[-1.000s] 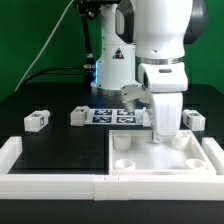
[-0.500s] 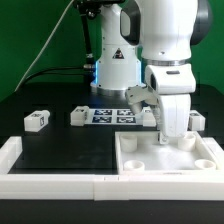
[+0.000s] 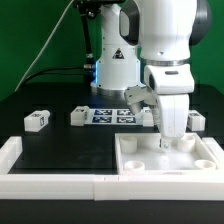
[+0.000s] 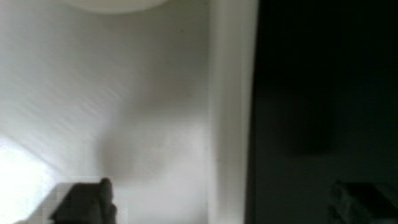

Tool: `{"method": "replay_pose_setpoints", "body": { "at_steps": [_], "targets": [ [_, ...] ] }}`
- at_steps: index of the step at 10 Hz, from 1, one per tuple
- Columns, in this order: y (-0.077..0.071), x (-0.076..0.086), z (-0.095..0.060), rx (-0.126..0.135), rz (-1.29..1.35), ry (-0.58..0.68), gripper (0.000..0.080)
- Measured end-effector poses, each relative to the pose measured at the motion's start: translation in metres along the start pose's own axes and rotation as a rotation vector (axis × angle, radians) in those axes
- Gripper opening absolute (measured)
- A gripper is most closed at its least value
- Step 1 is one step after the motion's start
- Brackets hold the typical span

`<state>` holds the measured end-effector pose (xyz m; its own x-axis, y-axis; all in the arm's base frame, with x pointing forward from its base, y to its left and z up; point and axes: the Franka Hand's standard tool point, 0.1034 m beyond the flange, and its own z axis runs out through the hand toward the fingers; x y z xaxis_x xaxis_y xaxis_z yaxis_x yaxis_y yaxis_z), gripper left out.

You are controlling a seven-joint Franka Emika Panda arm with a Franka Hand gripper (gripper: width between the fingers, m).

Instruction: Assemble one leg

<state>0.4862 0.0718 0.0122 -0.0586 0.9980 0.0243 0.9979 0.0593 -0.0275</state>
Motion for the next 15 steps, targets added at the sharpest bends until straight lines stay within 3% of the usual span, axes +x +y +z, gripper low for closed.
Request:
{"method": "replay_pose_setpoints", "body": {
  "at_steps": [1, 6, 8, 11, 15],
  "targets": [
    [0.0, 0.0, 0.0, 0.0, 0.0, 0.0, 0.0632],
    [-0.001, 0.0, -0.001, -0.002, 0.021, 0.0, 0.0649],
    [-0.019, 0.005, -0.017, -0.009, 0.09, -0.008, 0.0649],
    [-0.032, 0.021, -0.056, -0.056, 0.173, -0.018, 0.0649],
    [-0.035, 0.022, -0.056, -0.052, 0.29, -0.016, 0.0649]
  ]
}}
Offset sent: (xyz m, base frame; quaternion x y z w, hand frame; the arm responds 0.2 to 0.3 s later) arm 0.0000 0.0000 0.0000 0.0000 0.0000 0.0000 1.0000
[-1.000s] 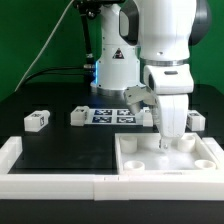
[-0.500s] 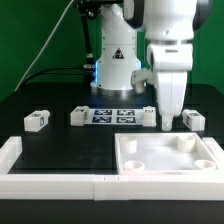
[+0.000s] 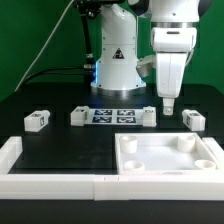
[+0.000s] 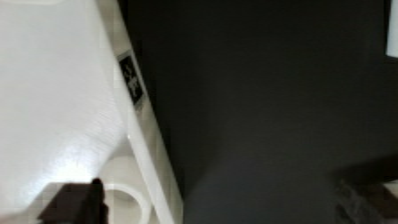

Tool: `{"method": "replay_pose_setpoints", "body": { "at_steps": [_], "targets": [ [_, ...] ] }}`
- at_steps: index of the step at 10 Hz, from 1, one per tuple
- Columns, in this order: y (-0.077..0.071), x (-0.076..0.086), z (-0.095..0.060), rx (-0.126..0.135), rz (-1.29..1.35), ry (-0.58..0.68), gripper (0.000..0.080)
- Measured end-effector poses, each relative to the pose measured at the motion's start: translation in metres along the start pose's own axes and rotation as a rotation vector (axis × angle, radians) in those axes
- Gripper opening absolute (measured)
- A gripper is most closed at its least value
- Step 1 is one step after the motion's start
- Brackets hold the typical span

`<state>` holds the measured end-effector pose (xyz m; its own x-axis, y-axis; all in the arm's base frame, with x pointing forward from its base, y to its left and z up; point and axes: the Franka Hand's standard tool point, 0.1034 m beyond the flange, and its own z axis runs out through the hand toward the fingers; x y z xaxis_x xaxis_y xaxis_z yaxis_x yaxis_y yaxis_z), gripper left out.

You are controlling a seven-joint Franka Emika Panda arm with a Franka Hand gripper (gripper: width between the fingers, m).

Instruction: Assemble one leg

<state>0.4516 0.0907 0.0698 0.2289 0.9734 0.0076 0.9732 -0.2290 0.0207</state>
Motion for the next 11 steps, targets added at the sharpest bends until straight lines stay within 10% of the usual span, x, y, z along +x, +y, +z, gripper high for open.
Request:
{"method": "replay_pose_setpoints", "body": {
  "at_steps": [11],
  "targets": [
    [-0.051, 0.049, 0.014, 0.063, 1.324, 0.02, 0.0649]
  ]
}}
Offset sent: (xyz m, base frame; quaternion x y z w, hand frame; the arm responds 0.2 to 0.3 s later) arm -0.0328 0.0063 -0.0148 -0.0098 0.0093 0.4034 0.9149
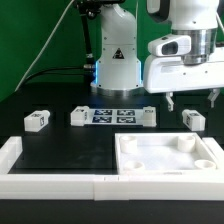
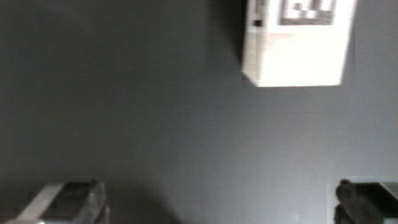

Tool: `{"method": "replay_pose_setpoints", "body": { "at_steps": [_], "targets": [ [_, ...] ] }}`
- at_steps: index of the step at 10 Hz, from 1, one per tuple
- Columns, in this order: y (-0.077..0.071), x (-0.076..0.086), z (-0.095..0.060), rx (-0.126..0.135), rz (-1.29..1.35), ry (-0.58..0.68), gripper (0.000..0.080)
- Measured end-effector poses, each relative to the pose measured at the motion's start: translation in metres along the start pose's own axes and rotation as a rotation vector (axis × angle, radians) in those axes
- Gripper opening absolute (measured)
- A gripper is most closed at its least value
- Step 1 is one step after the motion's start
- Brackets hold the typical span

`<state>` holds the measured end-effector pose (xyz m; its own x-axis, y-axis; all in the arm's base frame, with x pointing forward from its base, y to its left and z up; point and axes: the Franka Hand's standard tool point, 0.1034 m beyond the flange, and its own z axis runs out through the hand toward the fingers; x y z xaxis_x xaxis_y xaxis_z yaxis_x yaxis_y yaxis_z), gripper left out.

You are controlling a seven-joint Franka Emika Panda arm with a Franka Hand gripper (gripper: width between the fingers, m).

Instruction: Assemble one leg

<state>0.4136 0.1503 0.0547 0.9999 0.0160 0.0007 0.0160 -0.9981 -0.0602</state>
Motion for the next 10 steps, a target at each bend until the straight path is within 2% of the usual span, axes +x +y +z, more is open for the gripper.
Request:
{"method": "replay_pose_setpoints", "body": {
  "at_steps": [2, 5, 6, 7, 8, 10],
  "targets": [
    [-0.002, -0.002, 0.002, 0.001, -0.004, -0.008, 0.0649],
    [0.001, -0.005, 0.002, -0.015, -0.021, -0.072, 0.0649],
    [0.005, -0.012, 0.001, -0.037, -0.027, -0.208, 0.0649],
    [-0.001, -0.009, 0.004, -0.044, -0.023, -0.258, 0.0649],
    [-0.004, -0.02, 0.008, -0.066, -0.033, -0.374, 0.0649],
    [-0.009, -0.024, 0.012, -0.084, -0.044, -0.522, 0.0649]
  ]
}}
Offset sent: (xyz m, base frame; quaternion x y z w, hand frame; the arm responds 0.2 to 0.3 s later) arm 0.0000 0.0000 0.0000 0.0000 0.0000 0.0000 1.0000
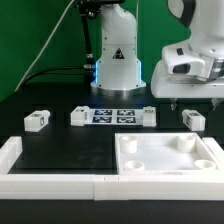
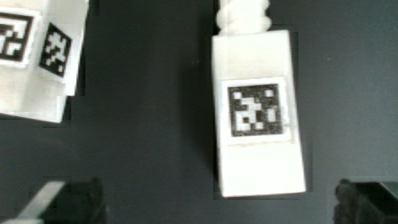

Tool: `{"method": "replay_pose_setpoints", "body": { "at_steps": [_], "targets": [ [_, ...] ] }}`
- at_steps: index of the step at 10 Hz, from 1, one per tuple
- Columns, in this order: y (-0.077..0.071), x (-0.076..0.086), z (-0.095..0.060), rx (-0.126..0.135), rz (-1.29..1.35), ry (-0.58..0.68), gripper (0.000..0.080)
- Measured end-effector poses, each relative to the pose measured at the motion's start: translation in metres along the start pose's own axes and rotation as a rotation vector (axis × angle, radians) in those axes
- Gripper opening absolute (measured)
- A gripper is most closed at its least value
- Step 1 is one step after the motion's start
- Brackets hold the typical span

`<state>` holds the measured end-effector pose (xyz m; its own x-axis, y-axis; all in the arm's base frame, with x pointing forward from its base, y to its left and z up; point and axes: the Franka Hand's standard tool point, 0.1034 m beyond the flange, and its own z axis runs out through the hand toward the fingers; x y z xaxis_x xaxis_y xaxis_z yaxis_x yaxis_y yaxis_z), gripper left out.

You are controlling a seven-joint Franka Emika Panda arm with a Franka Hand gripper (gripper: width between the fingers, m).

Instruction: Assemble one leg

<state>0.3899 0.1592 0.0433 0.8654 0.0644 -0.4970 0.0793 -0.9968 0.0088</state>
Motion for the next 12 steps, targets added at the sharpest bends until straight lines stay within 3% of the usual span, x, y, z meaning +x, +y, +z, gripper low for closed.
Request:
{"method": "replay_pose_setpoints", "body": {
  "at_steps": [5, 6, 9, 12],
  "targets": [
    [-0.004, -0.014, 0.021, -0.015, -0.076, -0.417, 0.0649],
    [-0.006, -0.007, 0.027, -0.01, -0.076, -0.395, 0.0649],
    [-0.009, -0.011, 0.042, -0.018, -0.077, -0.405, 0.0649],
    [-0.014, -0.013, 0.043, -0.031, -0.069, -0.407, 0.0649]
  ]
}}
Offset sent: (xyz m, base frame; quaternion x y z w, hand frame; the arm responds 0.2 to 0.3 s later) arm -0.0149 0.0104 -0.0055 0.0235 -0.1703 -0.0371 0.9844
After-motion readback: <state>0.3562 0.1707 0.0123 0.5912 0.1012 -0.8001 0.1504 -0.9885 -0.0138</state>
